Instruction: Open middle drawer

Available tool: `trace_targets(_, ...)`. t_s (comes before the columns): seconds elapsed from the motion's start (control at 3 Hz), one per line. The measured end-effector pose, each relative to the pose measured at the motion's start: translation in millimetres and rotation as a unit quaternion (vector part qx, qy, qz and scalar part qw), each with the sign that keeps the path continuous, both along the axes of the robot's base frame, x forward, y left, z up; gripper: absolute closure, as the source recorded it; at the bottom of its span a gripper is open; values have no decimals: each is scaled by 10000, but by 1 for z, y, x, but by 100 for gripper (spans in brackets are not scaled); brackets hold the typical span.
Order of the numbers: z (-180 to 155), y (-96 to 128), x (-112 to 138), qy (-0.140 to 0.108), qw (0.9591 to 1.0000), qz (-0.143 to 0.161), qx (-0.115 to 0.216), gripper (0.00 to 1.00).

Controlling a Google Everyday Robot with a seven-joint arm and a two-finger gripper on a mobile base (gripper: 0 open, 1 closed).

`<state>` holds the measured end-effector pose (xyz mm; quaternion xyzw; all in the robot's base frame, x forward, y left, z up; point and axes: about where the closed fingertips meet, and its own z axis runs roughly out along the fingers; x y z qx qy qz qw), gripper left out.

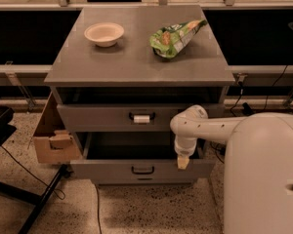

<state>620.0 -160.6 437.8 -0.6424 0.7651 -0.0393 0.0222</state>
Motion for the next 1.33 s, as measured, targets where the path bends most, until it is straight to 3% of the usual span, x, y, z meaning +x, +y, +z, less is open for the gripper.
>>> trace_targets(0.67, 0, 0, 0, 1, 10000, 0, 0, 14)
trace_targets(1.0, 0, 0, 0, 1, 10000, 0, 0, 0)
trace_targets(1.33, 0, 0, 0, 1, 10000, 0, 0, 2)
